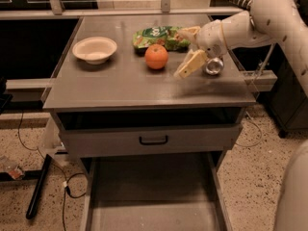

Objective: Place orange into middle drawer

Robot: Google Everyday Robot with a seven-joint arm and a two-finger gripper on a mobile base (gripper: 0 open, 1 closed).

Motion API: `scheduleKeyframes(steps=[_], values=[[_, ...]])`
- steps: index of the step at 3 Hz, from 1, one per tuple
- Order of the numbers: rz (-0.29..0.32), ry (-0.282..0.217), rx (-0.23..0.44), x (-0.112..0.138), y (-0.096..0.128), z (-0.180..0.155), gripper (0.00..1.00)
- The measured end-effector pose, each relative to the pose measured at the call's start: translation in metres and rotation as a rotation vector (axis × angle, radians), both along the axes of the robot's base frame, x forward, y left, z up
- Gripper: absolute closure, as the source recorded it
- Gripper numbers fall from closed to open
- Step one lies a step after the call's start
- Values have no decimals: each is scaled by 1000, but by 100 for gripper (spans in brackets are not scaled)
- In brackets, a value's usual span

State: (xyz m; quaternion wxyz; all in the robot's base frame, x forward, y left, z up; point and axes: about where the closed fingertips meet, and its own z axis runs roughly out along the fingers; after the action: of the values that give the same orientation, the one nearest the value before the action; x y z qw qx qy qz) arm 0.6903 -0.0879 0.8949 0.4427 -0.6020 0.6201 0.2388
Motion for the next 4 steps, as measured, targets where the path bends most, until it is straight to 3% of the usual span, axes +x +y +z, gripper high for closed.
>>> scheduleKeyframes(steps=[2, 3, 4], values=[[-10, 16, -26, 31, 8, -19, 0], [3, 27, -33, 41, 21, -22, 0], [38, 43, -9, 52, 50, -18, 0]])
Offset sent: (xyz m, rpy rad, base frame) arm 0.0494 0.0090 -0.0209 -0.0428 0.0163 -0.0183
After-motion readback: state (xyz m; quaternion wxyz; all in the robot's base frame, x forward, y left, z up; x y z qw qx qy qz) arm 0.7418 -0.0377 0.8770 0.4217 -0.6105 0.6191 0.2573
